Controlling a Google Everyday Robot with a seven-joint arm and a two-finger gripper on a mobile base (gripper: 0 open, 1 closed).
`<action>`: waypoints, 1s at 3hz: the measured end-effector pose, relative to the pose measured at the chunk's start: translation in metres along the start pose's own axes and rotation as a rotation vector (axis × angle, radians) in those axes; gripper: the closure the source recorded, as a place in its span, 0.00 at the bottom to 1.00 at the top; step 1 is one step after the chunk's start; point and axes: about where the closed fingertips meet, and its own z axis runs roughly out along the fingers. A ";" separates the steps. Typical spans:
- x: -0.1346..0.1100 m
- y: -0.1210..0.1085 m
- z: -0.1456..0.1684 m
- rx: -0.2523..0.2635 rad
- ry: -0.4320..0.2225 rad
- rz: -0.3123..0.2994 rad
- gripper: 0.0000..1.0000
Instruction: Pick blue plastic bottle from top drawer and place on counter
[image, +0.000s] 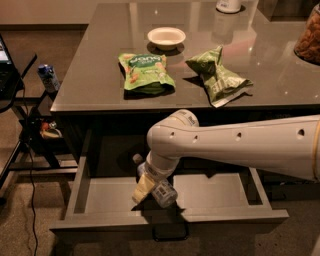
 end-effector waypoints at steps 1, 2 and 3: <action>0.004 -0.005 0.011 -0.011 0.017 0.011 0.00; 0.004 -0.005 0.011 -0.012 0.017 0.011 0.19; 0.004 -0.005 0.011 -0.012 0.017 0.011 0.42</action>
Offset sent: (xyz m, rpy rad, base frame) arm 0.0017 -0.0028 -0.0091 -0.0040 0.0170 -0.0058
